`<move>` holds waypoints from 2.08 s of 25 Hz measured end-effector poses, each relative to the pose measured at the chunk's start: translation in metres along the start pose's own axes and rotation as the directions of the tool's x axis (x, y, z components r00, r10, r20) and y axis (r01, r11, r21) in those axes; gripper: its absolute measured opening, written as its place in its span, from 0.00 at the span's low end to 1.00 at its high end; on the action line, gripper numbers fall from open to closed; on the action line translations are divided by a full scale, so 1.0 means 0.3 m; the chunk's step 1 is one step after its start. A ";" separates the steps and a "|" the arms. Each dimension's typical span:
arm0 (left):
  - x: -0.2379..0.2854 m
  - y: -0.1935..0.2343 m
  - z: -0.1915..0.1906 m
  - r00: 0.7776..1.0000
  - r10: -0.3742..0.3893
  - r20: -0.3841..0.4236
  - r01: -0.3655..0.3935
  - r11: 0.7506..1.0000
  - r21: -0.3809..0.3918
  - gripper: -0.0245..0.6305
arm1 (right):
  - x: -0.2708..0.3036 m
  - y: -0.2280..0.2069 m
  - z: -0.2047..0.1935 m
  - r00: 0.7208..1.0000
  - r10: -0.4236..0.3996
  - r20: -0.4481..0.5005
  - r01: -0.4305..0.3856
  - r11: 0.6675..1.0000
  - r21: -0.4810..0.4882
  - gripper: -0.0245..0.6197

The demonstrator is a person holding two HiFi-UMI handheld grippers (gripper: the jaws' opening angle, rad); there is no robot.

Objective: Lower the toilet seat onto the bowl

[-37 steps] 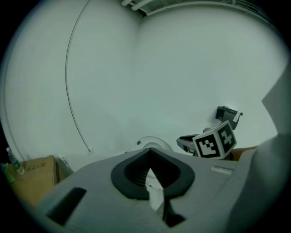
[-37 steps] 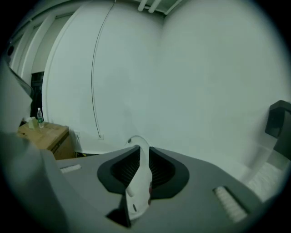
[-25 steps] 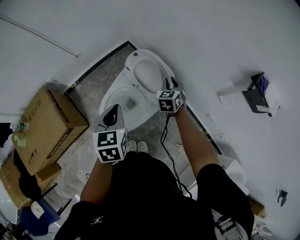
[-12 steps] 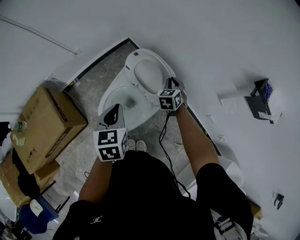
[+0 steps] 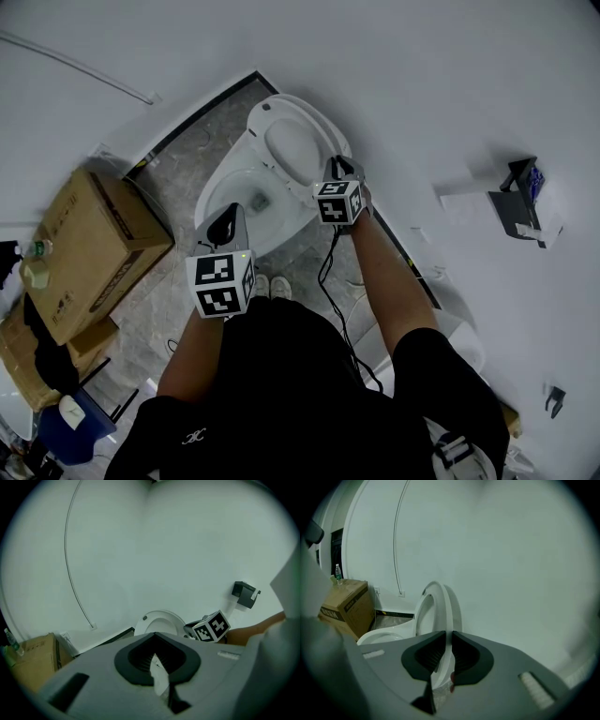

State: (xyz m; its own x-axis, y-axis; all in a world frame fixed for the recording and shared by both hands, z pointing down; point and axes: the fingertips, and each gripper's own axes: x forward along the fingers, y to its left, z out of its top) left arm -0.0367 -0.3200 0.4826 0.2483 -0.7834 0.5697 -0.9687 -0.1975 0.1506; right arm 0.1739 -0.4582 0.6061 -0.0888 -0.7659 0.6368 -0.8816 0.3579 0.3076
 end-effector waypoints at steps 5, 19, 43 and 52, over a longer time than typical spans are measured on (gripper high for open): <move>-0.023 0.001 -0.006 1.000 0.014 0.006 -0.014 1.000 -0.005 0.05 | -0.044 0.063 -0.001 0.999 0.045 0.021 -0.045 0.999 0.003 0.12; -0.151 0.065 -0.127 0.995 0.101 -0.004 -0.101 0.992 -0.071 0.05 | -0.170 0.351 -0.041 0.970 0.241 0.026 -0.238 0.966 -0.101 0.13; -0.451 0.343 -0.523 0.938 0.335 -0.085 -0.344 0.889 -0.301 0.05 | -0.254 1.031 -0.309 0.834 0.515 -0.199 -0.549 0.740 -0.389 0.21; -0.463 0.426 -0.683 0.921 0.366 -0.133 -0.389 0.850 -0.355 0.05 | -0.225 1.193 -0.413 0.803 0.541 -0.250 -0.591 0.672 -0.446 0.24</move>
State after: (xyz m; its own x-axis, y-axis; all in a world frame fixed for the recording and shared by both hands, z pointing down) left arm -0.1938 -0.1156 0.5882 -0.1256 -0.7155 0.6872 -0.9182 0.3462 0.1926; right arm -0.0781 -0.2122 0.7610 -0.4325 -0.2879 0.8544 -0.3328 0.9317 0.1455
